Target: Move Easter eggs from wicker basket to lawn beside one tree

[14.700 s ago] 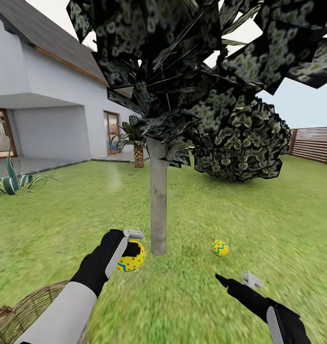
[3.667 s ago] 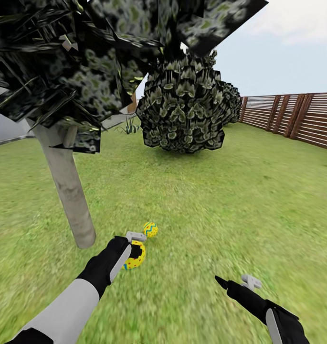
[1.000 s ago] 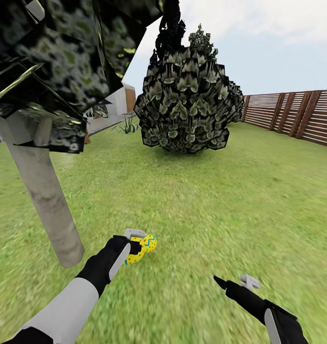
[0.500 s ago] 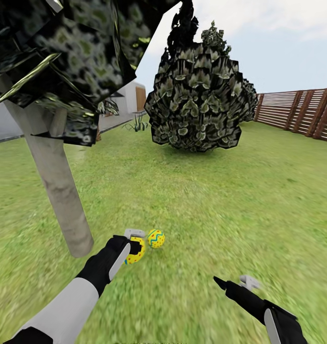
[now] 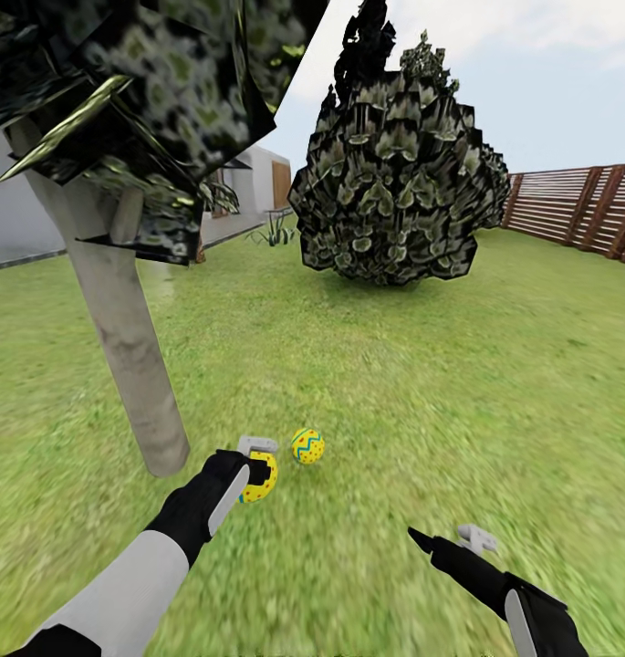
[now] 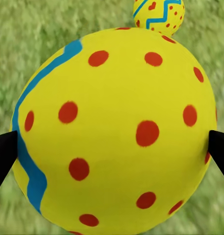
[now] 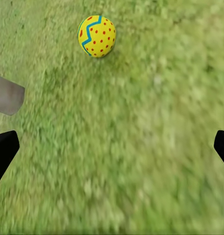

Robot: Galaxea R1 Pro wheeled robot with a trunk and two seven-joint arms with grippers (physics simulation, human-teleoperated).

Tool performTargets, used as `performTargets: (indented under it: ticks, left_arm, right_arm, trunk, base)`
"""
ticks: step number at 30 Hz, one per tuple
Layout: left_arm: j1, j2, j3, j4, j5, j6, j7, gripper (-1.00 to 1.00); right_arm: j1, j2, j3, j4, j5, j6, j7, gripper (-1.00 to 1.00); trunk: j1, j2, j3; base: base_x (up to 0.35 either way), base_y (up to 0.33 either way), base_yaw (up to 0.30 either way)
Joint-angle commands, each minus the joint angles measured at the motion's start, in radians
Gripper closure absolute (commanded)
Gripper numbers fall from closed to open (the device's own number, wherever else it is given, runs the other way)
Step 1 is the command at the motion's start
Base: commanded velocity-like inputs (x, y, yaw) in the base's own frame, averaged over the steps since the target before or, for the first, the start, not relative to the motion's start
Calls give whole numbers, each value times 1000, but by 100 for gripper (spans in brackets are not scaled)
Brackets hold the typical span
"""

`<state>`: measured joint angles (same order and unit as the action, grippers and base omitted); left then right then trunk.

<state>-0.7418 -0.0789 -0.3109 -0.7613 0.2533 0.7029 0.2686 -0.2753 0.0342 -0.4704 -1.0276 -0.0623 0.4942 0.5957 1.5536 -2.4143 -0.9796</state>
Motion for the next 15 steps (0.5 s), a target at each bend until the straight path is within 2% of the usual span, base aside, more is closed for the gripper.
performTargets:
  ticks: [1,9,10,11,13,15]
  left_arm:
    - [-1,1,-3,-1,10,3,9,100]
    - [-1,1,-4,-1,9,1,9,100]
    - [-1,1,-4,-1,9,1,9,100]
    - [-1,1,-4,-1,9,1,9,100]
    - [-1,1,-4,-1,9,1,9,100]
    - [-1,1,-4,-1,10,1,9,100]
  right_arm:
    - [-1,1,-4,-1,-7,9,3,-100]
    - [-1,-2,-7,-5,-12,8,23,-100]
    - [-1,-2,-10,-11,-13,9,51,-100]
    - [0,-3,-16,-19,-13,13,133,-100]
    - [1,-5,-25,-25,-9,18,242,-100]
    - [2,-6,-28,-27,-7,19,275,-100]
  trunk:
    - [4,-8,-5]
    - [34,-64,-35]
    - [38,-71,-39]
    - [42,-78,-42]
    - [47,-86,-49]
    - [47,-86,-53]
  base:
    - [0,0,1]
    - [0,0,0]
    - [0,0,0]
    - [0,0,0]
    - [0,0,0]
    - [0,0,0]
